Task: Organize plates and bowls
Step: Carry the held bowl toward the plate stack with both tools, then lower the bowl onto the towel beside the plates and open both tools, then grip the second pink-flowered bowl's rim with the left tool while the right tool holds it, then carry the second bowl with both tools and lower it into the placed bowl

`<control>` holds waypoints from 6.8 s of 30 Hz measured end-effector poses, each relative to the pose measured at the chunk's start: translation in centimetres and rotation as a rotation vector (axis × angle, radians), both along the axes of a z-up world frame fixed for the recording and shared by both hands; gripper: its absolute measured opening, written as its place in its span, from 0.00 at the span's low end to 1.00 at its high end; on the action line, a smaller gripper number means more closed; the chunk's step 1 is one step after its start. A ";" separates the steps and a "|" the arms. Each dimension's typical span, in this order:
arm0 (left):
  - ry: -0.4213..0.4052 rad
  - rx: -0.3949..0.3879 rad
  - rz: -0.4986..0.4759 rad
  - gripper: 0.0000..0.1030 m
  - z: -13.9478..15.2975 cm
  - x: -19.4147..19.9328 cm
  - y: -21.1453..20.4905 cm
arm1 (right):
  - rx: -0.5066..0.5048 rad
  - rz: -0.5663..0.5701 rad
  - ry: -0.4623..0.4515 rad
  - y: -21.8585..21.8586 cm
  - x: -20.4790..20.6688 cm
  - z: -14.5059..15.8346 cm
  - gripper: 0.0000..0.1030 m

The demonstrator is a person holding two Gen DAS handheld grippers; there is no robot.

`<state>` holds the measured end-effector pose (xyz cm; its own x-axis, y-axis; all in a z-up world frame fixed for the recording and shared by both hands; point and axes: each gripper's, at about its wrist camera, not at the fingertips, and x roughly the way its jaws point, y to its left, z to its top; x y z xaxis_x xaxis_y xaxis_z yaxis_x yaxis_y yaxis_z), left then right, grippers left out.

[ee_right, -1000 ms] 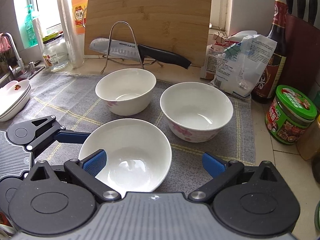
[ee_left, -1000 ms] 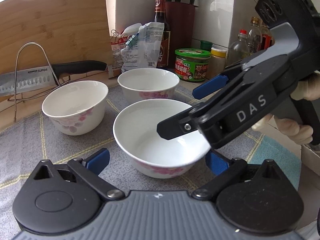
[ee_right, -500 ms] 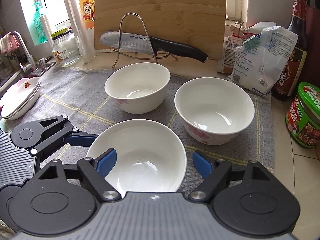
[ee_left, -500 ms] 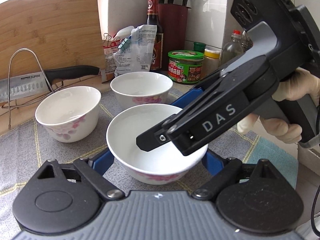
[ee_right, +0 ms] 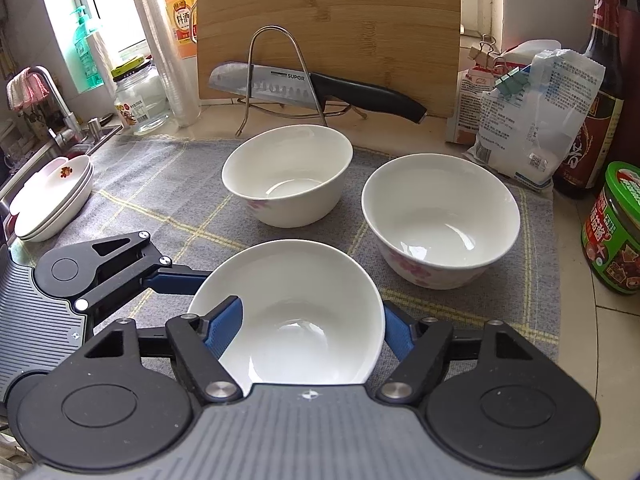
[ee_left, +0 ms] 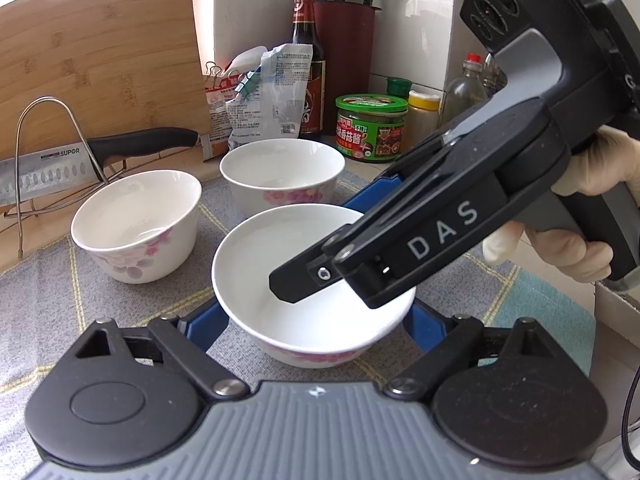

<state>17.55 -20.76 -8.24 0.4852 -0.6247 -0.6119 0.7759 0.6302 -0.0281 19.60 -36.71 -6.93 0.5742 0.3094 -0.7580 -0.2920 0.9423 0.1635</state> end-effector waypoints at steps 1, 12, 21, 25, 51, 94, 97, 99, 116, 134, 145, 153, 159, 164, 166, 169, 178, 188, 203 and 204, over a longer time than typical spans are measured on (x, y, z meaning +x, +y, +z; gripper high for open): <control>0.003 0.000 0.001 0.90 0.1 0.0 0.1 | 0.000 0.001 -0.001 0.1 0.0 0.1 0.77; 0.024 0.004 0.056 0.90 1.9 -1.0 3.3 | 0.007 0.067 -0.020 2.7 -0.5 1.7 0.77; 0.032 0.023 0.152 0.90 2.7 -1.8 8.5 | 0.016 0.176 -0.027 8.0 -0.1 2.5 0.77; 0.035 0.021 0.202 0.90 2.7 -2.0 11.4 | 0.021 0.224 -0.029 10.9 0.3 2.7 0.77; 0.087 0.034 0.338 0.90 1.3 -0.2 21.7 | 0.015 0.351 0.019 23.3 3.6 0.9 0.77; 0.058 0.030 0.291 0.99 6.5 -0.1 18.9 | -0.174 -0.003 -0.178 13.2 -0.1 2.3 1.00; 0.079 0.025 0.263 0.99 6.8 0.9 17.1 | -0.211 -0.037 -0.183 12.0 -0.4 1.5 1.00; 0.093 0.013 0.247 0.99 7.1 1.6 16.1 | -0.235 -0.049 -0.190 11.4 -0.6 1.1 1.00; 0.079 0.074 0.177 0.99 8.1 10.2 7.3 | -0.235 -0.110 -0.224 8.7 0.8 -1.2 1.00; 0.195 0.099 0.151 0.98 4.1 17.0 2.4 | -0.270 -0.109 -0.243 9.2 4.7 -2.2 1.00; 0.242 0.092 0.119 0.96 2.9 18.4 1.5 | -0.263 -0.096 -0.247 9.2 6.2 -2.6 1.00; 0.259 0.086 0.107 0.95 2.4 18.8 1.0 | -0.246 -0.092 -0.253 8.8 6.5 -2.4 0.97; 0.263 0.089 0.101 0.92 2.2 18.9 0.8 | -0.232 -0.083 -0.255 8.7 6.7 -2.3 0.92; 0.264 0.090 0.095 0.90 2.2 18.9 0.7 | -0.226 -0.081 -0.255 8.8 6.7 -2.4 0.92; 0.266 0.087 0.095 0.90 2.2 18.9 0.8 | -0.224 -0.079 -0.254 8.8 6.7 -2.4 0.92; 0.267 0.086 0.094 0.90 2.2 19.0 0.8 | -0.221 -0.079 -0.253 8.6 6.9 -2.4 0.92; 0.261 0.086 0.092 0.90 2.1 18.9 0.8 | -0.202 -0.082 -0.242 8.3 7.4 -2.7 0.92; 0.260 0.081 0.103 0.90 2.5 18.2 1.4 | -0.182 -0.073 -0.231 8.2 7.3 -2.2 0.92; 0.266 0.002 0.152 0.90 5.8 13.2 4.4 | -0.176 0.016 -0.222 8.8 4.2 1.0 0.92; 0.270 -0.004 0.157 0.90 6.0 12.9 4.7 | -0.176 0.024 -0.223 9.0 3.9 1.1 0.92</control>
